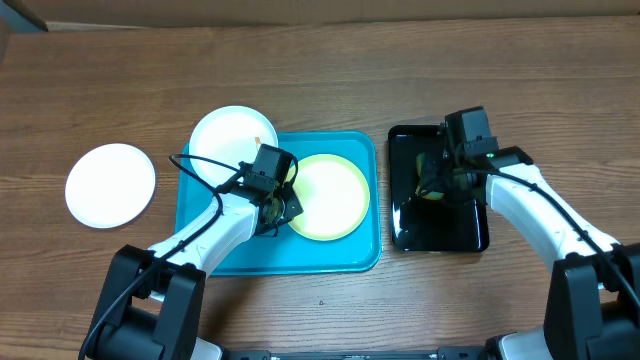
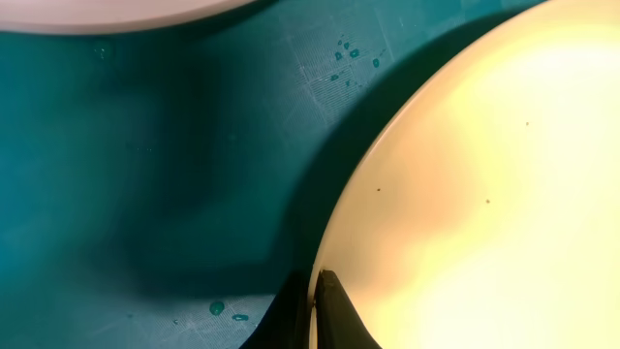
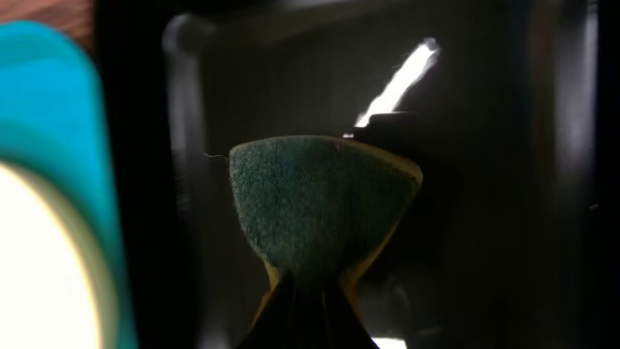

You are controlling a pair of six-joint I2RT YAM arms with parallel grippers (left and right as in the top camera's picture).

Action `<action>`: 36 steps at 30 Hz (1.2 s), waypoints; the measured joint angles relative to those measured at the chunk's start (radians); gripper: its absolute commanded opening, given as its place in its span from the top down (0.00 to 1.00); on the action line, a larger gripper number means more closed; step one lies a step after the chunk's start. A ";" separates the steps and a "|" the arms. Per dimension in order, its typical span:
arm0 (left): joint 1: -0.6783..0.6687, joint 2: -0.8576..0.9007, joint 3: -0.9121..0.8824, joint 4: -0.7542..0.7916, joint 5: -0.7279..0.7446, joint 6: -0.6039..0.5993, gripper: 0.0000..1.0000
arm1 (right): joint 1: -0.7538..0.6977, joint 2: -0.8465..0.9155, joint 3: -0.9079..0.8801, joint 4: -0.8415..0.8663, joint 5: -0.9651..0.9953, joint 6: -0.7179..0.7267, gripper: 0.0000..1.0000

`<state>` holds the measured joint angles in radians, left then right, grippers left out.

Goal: Clean dirty plates on tray and stack at the side
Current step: 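Return the sponge to the black tray and release it, right gripper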

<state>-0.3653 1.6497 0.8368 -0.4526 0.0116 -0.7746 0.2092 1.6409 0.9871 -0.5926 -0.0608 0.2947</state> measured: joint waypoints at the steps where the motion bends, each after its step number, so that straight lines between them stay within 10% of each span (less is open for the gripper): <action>1: 0.000 0.000 0.000 0.000 0.000 0.000 0.96 | 0.000 0.003 -0.014 0.017 0.014 -0.004 0.72; 3: 0.000 0.000 0.000 0.000 0.001 0.000 0.96 | 0.000 0.006 -0.037 0.032 0.044 -0.007 0.37; 5: 0.000 0.000 0.000 0.000 0.001 0.000 0.96 | 0.000 0.006 -0.048 0.031 0.069 -0.008 0.23; 19: 0.000 0.000 0.000 0.000 0.002 0.000 0.96 | 0.000 0.006 -0.116 0.053 0.080 -0.014 0.27; 24: 0.000 0.000 0.000 0.000 0.002 0.000 0.96 | 0.001 0.004 -0.173 0.121 0.071 -0.017 0.79; 27: 0.000 0.000 0.000 0.000 0.002 0.000 0.96 | 0.000 0.004 -0.175 0.122 0.066 -0.012 0.42; 36: 0.000 0.000 0.000 0.000 0.002 0.000 0.96 | 0.001 0.003 0.009 -0.021 0.064 -0.034 0.27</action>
<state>-0.3653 1.6497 0.8368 -0.4526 0.0135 -0.7746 0.2100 1.6436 0.9962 -0.6132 0.0036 0.2607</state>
